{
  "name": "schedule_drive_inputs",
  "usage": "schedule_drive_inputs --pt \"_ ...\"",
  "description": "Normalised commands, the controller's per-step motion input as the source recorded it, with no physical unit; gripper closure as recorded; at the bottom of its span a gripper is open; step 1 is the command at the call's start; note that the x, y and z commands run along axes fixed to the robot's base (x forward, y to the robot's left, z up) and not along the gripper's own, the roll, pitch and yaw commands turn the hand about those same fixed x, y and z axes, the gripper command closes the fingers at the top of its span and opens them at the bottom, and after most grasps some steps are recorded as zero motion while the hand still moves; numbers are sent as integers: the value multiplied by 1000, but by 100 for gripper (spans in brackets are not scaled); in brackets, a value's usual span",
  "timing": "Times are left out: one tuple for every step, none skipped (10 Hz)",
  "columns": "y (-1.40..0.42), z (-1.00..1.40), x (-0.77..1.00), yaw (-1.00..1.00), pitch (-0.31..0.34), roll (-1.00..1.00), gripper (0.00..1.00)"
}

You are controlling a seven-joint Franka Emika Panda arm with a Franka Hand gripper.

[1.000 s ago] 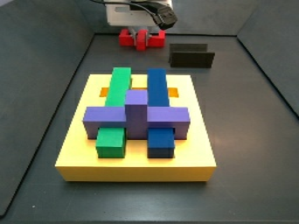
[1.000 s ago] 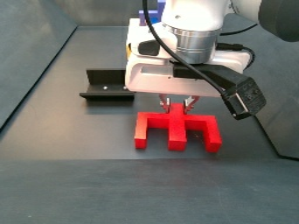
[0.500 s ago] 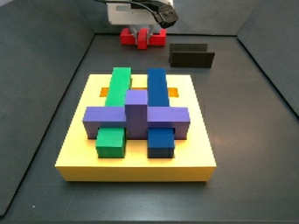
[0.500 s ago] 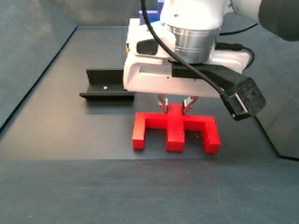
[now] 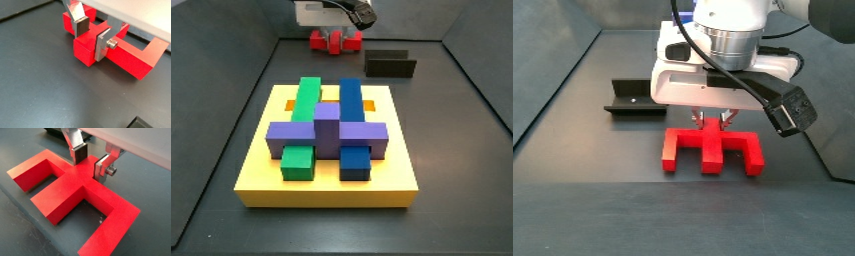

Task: Pick up the red object. Move up. Place the red object on the fixture. Regrasp the red object. Move to above the board. Insert the red object.
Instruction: Pick up the red object, then move up, then place the red object on the fixture.

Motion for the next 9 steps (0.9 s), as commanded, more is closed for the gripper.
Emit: schedule_drive_inputs --pt "0 0 0 0 0 0 100" --pt "0 0 0 0 0 0 100" --pt "0 0 0 0 0 0 100" --pt "0 0 0 0 0 0 100" --pt "0 833 0 0 0 0 100" --pt "-56 762 -48 -25 34 -11 100" --pt "-47 544 -71 -25 27 7 100" --pt "-19 238 -47 -15 -7 41 100" --pt "0 0 0 -6 0 0 100"
